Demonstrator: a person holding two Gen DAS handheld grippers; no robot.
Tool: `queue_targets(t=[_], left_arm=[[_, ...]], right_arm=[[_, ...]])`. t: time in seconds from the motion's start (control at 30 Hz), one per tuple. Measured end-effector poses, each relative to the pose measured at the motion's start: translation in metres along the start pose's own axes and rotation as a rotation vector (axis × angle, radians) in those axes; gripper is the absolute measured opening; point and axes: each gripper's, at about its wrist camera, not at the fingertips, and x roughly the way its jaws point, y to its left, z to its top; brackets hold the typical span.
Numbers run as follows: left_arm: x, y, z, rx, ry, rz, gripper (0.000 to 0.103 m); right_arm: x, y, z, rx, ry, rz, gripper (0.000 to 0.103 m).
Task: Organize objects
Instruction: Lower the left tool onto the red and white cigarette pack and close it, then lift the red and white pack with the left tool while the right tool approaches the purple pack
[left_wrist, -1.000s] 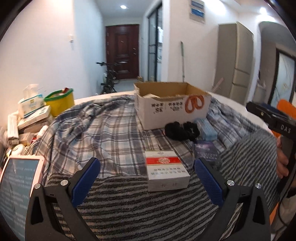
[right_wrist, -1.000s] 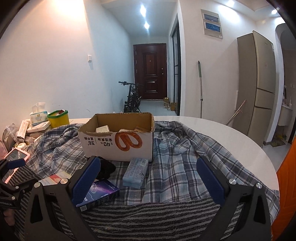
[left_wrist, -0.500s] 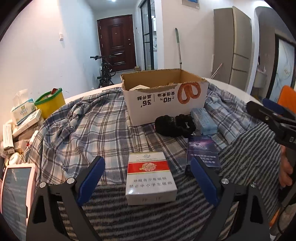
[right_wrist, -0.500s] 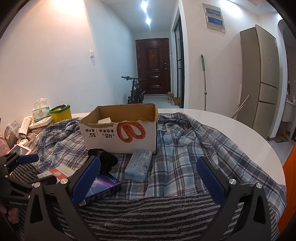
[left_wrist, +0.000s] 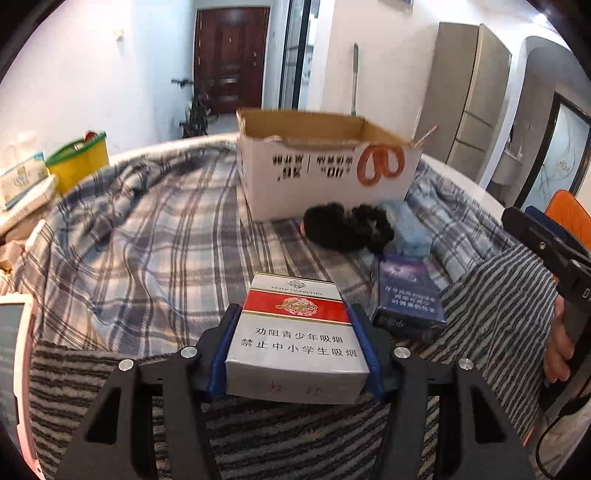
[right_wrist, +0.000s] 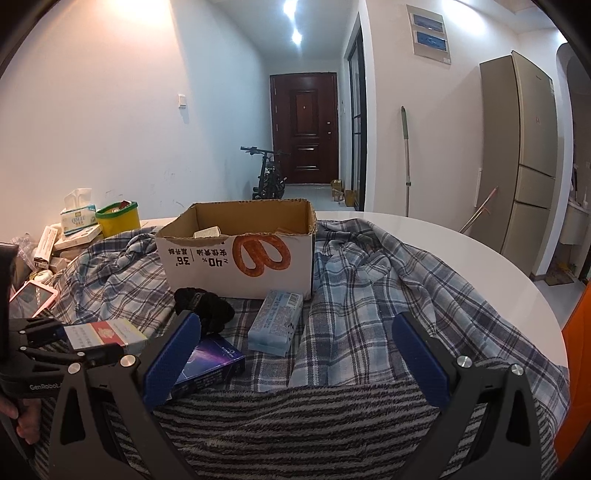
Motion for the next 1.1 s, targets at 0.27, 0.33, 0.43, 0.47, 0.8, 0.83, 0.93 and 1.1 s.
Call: queue_targets(t=[0.27,0.33,0.43,0.47,0.8,0.83,0.93,1.1], left_arm=[[-0.031,0.003,-0.003,-0.01,-0.17,0.055,0.06],[-0.034,0.007,-0.003,-0.039,-0.191,0.074,0.06],[-0.037,0.014,-0.003,-0.072,-0.21,0.081,0.06],[-0.038,0.015,-0.004,-0.078,-0.214,0.084,0.06],[-0.038,0.016,-0.006,-0.089,-0.217,0.153,0.06],[-0.04,0.018,-0.007,-0.1,-0.225,0.156,0.06],[-0.043,0.02,-0.009,-0.115,-0.24,0.167,0.06],[-0.042,0.019,-0.009,-0.111,-0.238,0.175,0.06]], right_arm=[[0.0,0.013,0.0,0.022,0.016,0.027,0.103],[0.001,0.016,-0.002,0.032,0.026,0.032,0.103],[0.005,0.021,-0.005,0.052,0.055,0.041,0.103],[0.006,0.023,-0.006,0.058,0.065,0.046,0.103],[0.016,0.05,-0.014,0.014,0.117,0.054,0.103],[0.017,0.052,-0.015,0.013,0.122,0.053,0.103],[0.021,0.058,-0.017,-0.001,0.136,0.045,0.103],[0.027,0.073,-0.017,-0.032,0.153,0.045,0.103]])
